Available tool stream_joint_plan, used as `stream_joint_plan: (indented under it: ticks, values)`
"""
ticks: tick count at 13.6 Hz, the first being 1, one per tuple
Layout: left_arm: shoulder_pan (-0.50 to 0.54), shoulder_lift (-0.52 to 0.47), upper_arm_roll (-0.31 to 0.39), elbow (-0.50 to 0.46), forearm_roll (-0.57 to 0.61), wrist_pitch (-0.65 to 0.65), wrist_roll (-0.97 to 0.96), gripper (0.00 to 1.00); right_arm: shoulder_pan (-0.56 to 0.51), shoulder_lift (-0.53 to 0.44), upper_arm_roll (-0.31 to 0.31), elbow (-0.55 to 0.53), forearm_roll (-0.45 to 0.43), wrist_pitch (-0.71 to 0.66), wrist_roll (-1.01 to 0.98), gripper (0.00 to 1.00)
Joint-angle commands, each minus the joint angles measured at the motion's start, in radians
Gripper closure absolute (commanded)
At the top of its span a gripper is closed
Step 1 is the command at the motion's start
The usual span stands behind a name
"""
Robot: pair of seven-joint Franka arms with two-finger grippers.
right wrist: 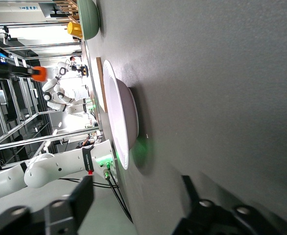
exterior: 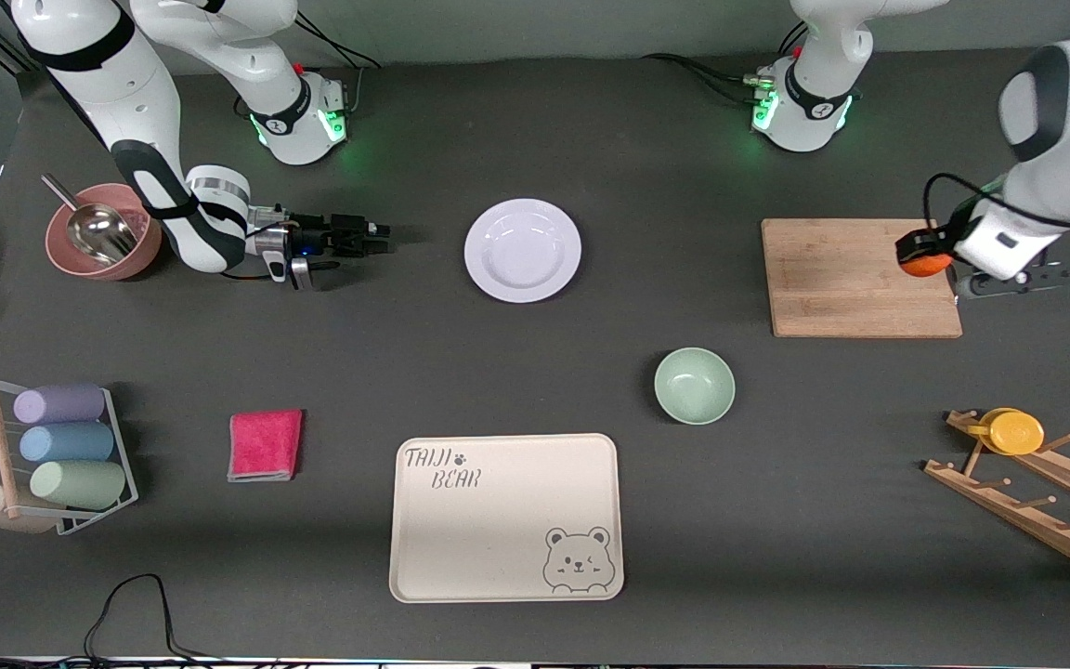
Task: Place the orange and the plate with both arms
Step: 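Close the left gripper on the orange and lift it off the board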
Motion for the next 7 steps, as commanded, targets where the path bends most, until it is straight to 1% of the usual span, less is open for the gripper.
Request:
stream_joint_plan:
  ticks: [1, 4, 5, 6, 7]
  values:
    - [-0.042, 0.148, 0.002, 0.326, -0.013, -0.215, -0.004, 1.00, 0.013, 0.019, 0.004, 0.011, 0.030, -0.003, -0.027, 0.34]
    - [-0.094, 0.266, -0.001, 0.593, -0.013, -0.348, -0.026, 1.00, 0.015, 0.018, 0.004, 0.012, 0.028, -0.003, -0.028, 0.47]
    - [-0.126, 0.306, -0.004, 0.670, -0.013, -0.387, -0.063, 1.00, 0.015, 0.018, 0.004, 0.012, 0.028, -0.003, -0.030, 0.48]
    - [-0.166, 0.345, -0.006, 0.734, -0.017, -0.405, -0.123, 1.00, 0.015, 0.018, 0.004, 0.012, 0.028, -0.002, -0.030, 0.50]
    - [-0.212, 0.375, -0.006, 0.765, -0.017, -0.406, -0.199, 1.00, 0.015, 0.018, 0.004, 0.012, 0.028, -0.002, -0.030, 0.57]
